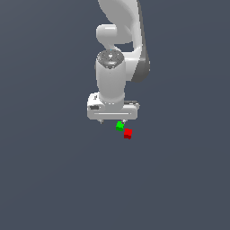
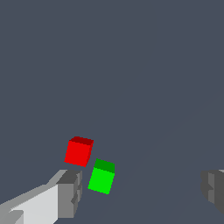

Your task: Stack the red cube on top of the green cube.

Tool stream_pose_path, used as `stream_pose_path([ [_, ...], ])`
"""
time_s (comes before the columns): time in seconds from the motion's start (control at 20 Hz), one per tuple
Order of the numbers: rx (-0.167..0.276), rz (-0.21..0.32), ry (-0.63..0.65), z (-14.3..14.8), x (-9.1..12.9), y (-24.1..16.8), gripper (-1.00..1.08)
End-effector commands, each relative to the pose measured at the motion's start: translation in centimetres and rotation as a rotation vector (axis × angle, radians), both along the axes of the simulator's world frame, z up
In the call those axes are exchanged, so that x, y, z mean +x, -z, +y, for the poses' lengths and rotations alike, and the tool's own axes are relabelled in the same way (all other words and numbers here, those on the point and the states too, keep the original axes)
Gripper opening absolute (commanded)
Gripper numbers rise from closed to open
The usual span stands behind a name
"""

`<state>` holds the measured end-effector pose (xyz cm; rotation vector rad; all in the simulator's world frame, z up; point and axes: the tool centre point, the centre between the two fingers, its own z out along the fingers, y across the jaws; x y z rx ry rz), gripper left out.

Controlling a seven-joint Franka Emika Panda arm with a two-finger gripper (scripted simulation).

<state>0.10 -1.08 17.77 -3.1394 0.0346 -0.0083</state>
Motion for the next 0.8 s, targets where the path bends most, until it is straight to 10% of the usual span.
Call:
stream_pose_path([
  [0.0, 0.000, 0.000, 0.000, 0.0, 0.0, 0.0, 1.00],
  [0.75, -0.001, 0.002, 0.099, 3.6, -1.6, 4.7, 1.00],
])
